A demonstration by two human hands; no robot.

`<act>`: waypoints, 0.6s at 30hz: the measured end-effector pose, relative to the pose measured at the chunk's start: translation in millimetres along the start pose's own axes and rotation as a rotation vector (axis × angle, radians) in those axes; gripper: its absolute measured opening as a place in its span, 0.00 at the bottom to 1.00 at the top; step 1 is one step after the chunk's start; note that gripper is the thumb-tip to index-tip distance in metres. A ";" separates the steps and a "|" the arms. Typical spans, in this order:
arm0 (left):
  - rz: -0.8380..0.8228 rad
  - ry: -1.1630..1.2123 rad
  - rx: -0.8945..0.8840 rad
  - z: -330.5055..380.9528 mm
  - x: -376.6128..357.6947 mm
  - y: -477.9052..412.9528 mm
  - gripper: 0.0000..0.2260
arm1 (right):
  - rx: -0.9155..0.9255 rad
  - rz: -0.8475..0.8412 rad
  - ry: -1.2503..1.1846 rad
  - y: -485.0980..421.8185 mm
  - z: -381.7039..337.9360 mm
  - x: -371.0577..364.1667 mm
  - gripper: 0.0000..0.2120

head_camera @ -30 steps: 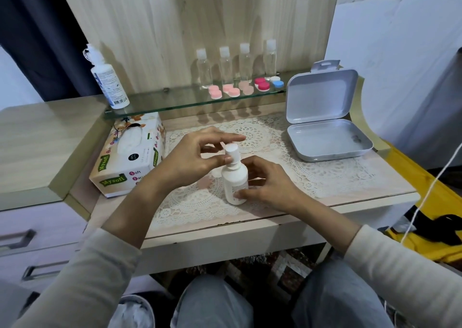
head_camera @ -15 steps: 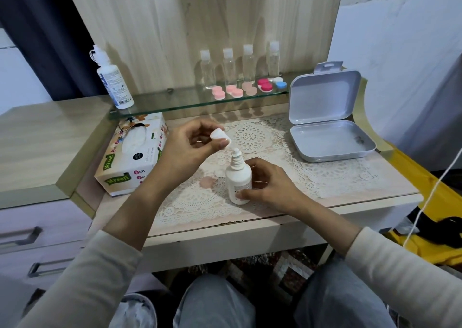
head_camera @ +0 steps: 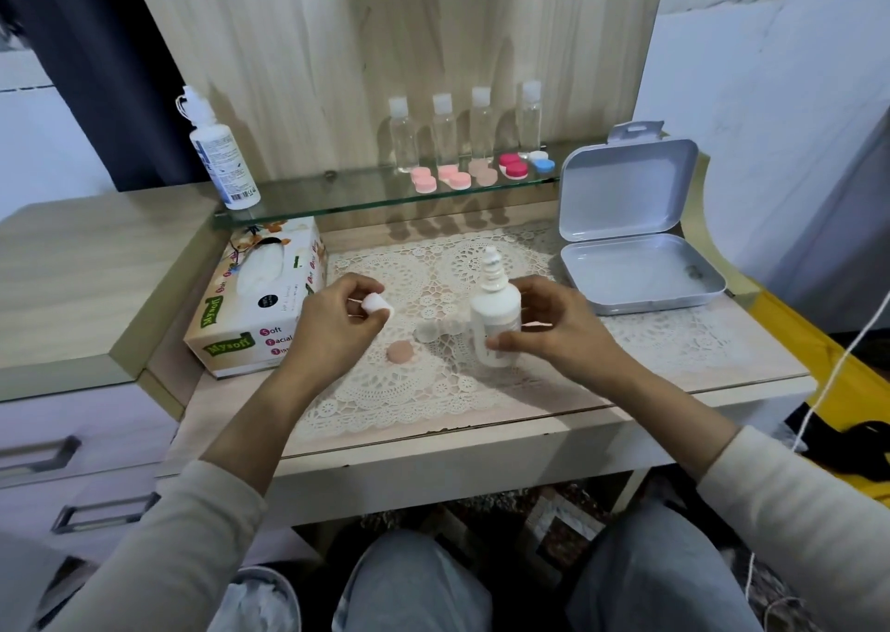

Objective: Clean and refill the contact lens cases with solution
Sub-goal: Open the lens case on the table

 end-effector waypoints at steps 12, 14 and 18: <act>-0.071 -0.253 -0.158 -35.1 -29.5 -4.7 0.12 | 0.177 0.095 0.365 -43.0 -1.2 24.4 0.28; -0.077 -0.287 -0.187 -39.2 -31.3 -6.5 0.13 | 0.211 0.075 0.446 -47.9 2.4 20.2 0.28; -0.072 -0.291 -0.204 -41.3 -34.7 -8.0 0.13 | 0.269 0.015 0.542 -53.8 7.8 9.9 0.27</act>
Point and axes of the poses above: each hand's wrist, its own y-axis away from the middle knuckle, its own x-axis out of the back of the hand, z = x × y, the point moved 4 cm from there along -y, towards the middle knuckle, and after that the axes turned 15 degrees about z, right-handed, at the moved point
